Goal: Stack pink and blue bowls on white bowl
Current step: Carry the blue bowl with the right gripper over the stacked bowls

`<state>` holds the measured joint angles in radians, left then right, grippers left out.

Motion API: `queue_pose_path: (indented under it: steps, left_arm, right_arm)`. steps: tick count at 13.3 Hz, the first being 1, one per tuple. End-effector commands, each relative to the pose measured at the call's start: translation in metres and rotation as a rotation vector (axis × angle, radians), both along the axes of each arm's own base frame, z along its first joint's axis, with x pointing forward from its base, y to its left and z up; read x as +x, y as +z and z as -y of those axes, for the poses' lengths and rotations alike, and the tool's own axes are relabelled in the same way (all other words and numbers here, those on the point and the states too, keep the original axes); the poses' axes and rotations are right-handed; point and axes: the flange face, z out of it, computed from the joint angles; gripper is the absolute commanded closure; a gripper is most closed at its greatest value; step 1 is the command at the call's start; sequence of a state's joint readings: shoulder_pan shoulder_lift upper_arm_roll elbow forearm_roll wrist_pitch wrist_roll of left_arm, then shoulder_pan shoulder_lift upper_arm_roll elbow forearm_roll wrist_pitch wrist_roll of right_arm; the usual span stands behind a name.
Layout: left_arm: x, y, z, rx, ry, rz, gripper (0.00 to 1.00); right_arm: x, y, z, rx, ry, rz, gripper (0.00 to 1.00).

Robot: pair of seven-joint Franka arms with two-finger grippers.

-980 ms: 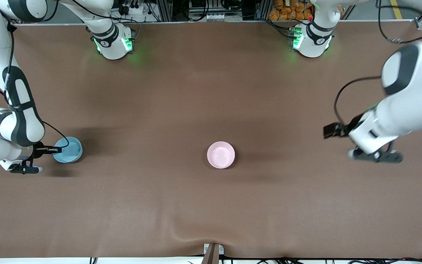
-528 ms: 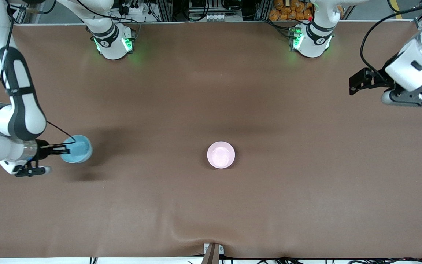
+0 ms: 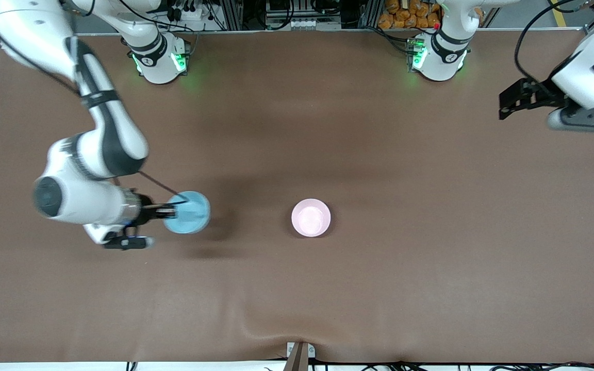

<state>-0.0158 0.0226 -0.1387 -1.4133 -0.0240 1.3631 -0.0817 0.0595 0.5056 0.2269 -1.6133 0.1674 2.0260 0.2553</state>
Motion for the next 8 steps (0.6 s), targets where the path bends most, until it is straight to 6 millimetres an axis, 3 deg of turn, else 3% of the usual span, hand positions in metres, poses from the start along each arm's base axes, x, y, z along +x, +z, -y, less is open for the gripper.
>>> queue_pose_path:
  steps: [1, 4, 8]
  left_arm:
    - [-0.017, 0.014, -0.03, -0.025, 0.026, -0.011, 0.0]
    - [0.001, -0.006, -0.051, -0.037, 0.009, -0.019, 0.0]
    - [-0.001, -0.002, -0.06, -0.046, -0.031, -0.011, 0.0]
  right_arm:
    - [-0.004, -0.01, -0.057, -0.002, -0.102, -0.005, 1.0]
    - [-0.009, -0.023, -0.128, -0.006, -0.225, -0.02, 1.0]
    - [-0.021, -0.028, -0.21, 0.003, -0.408, -0.055, 1.0]
